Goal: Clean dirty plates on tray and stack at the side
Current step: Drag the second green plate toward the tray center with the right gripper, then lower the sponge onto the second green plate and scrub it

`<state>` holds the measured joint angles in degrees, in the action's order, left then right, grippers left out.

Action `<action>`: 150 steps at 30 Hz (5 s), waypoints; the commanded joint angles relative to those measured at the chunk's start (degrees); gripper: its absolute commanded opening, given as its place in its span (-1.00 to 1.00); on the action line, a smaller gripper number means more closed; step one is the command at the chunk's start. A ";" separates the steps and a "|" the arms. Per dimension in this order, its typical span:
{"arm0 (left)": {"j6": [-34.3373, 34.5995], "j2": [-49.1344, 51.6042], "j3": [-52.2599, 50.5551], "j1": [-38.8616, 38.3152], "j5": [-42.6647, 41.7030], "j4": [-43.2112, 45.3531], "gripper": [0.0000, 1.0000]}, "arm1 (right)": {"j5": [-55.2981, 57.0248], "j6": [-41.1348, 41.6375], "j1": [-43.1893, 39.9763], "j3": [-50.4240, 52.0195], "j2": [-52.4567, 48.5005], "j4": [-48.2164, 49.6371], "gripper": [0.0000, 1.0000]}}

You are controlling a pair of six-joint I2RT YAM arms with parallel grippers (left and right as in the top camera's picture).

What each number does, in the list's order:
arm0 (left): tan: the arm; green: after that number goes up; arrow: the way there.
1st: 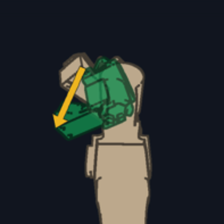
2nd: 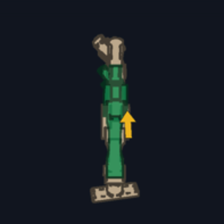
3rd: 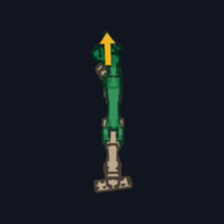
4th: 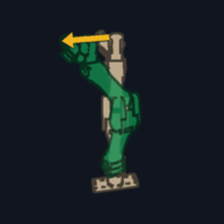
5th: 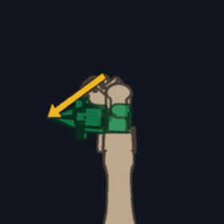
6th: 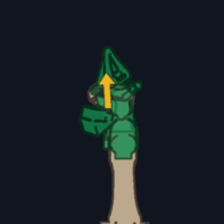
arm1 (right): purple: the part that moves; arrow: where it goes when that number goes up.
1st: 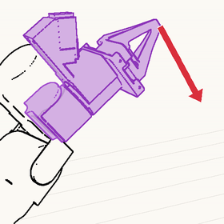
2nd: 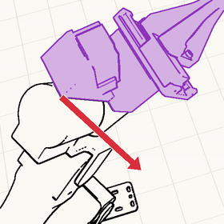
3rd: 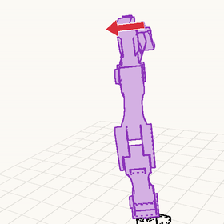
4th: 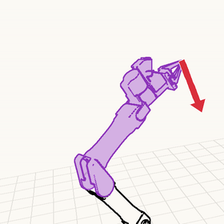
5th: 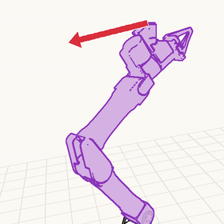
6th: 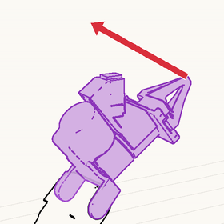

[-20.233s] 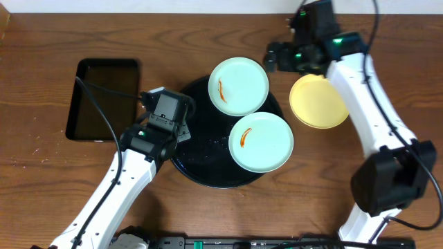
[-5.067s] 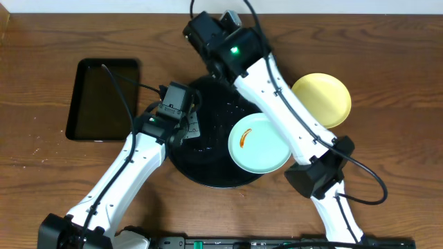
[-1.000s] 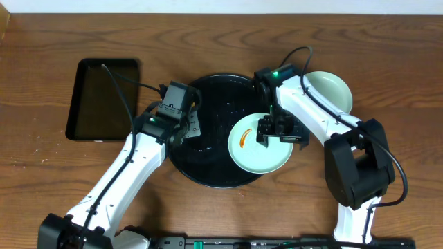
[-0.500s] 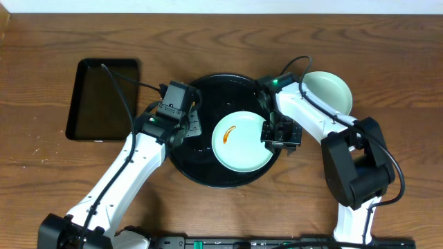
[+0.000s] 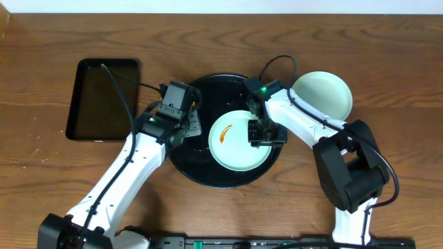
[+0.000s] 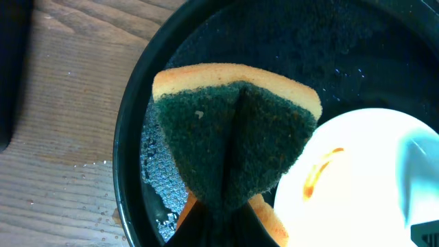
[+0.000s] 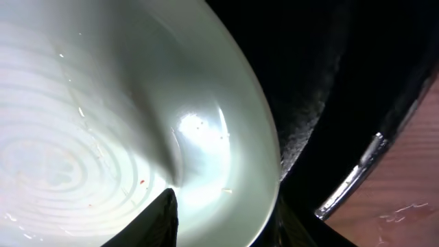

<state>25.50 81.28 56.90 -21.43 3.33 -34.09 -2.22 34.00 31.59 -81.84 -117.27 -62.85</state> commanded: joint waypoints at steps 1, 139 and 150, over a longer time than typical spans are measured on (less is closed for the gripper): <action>0.31 0.33 -0.44 0.24 0.26 -0.15 -0.81 | 0.28 -1.68 0.09 0.48 -0.04 -0.20 -0.14; 8.55 12.59 -0.44 0.07 -12.94 17.20 -0.83 | -0.13 -15.10 -2.12 -4.28 -4.70 23.08 -0.98; 10.62 20.02 -0.44 -2.51 -15.74 22.73 -0.84 | 0.74 -14.29 -2.14 -4.13 -4.70 23.41 -0.98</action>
<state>35.00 100.25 56.86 -22.87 -11.55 -11.90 -3.79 19.73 29.08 -85.45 -120.84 -39.42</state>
